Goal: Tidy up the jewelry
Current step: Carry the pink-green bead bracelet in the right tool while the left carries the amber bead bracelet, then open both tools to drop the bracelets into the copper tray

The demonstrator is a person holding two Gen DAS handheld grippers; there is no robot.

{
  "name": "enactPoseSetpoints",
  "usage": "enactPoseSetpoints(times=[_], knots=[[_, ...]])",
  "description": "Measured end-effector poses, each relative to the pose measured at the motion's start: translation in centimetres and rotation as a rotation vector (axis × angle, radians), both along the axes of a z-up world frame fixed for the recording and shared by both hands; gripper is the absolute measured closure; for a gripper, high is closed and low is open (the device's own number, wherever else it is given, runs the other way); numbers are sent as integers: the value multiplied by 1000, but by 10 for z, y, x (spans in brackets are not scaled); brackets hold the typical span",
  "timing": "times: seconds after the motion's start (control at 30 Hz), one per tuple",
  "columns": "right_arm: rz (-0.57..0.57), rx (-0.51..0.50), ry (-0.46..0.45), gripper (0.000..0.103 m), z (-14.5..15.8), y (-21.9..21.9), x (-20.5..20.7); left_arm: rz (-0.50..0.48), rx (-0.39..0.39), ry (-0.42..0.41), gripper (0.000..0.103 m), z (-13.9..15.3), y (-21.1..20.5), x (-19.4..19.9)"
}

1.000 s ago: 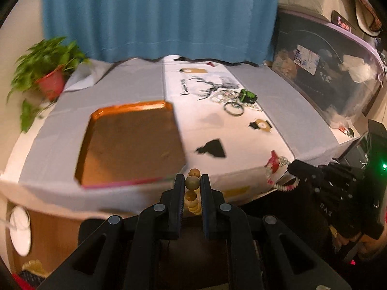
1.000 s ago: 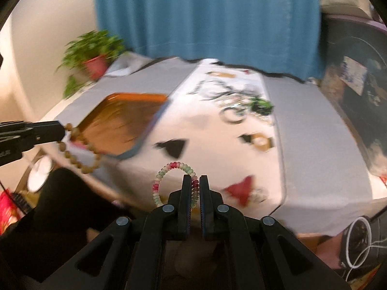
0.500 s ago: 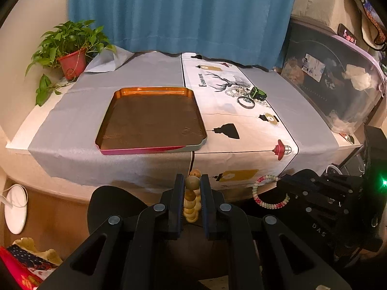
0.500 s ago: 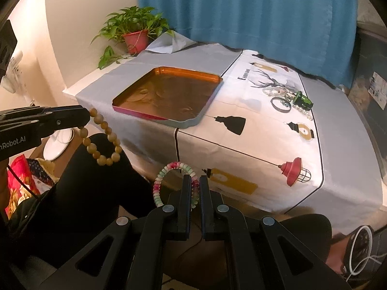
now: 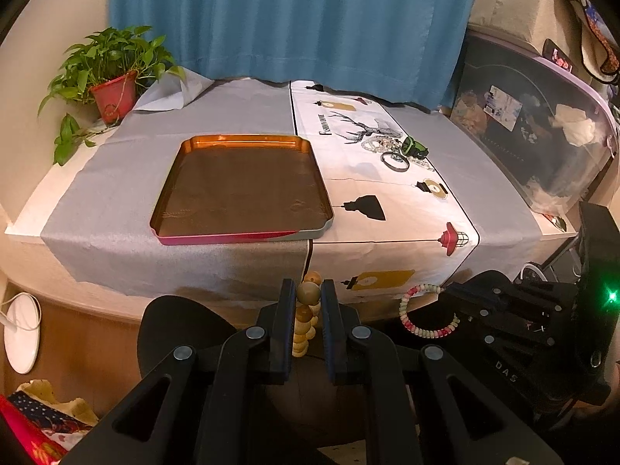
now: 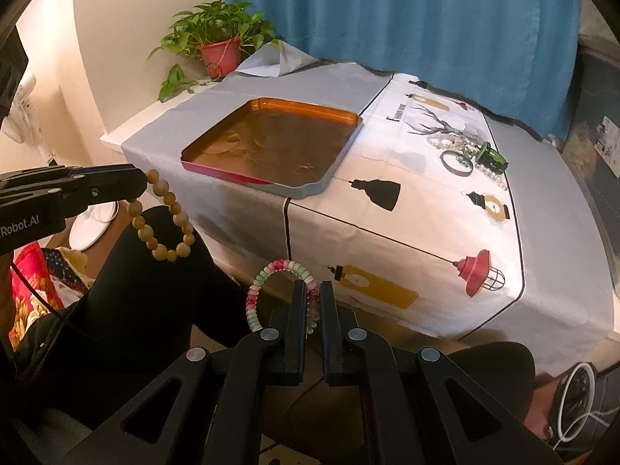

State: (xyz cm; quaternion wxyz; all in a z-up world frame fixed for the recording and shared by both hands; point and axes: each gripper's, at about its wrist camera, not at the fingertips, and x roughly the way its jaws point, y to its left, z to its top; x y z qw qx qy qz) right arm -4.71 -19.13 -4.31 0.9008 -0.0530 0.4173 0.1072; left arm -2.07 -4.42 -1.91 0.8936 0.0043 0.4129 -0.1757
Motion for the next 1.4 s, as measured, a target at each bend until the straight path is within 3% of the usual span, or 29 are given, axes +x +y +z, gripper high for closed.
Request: enactPoseSetpoints(times=[0.27,0.53,1.0,1.2,1.23,1.27,1.3,1.33,1.4], knots=[[4,-8,5,96,-1,3,28,22,-9,-7,92,4,9,31],[23,5,-17,96,5,17,92,56,-19,-14,92,6,17,85],[45,41,24,96,-24,49,212,91,-15,57,92,-38,28,192],[18,51,36,93,-39,55,250,123,20,47,91,-50,31,221],[10,35,55,82,-42,56,255,135,35,40,82,-51,32,223],[-2,23,72,61,-45,55,260,149,53,39,56,-52,32,225],[-13,23,74,50,-46,53,260,169,72,38,39,-52,34,226],[-25,24,64,36,-46,50,257,193,82,26,15,-52,36,224],[-40,6,43,34,-45,46,249,229,82,-16,12,-50,43,214]])
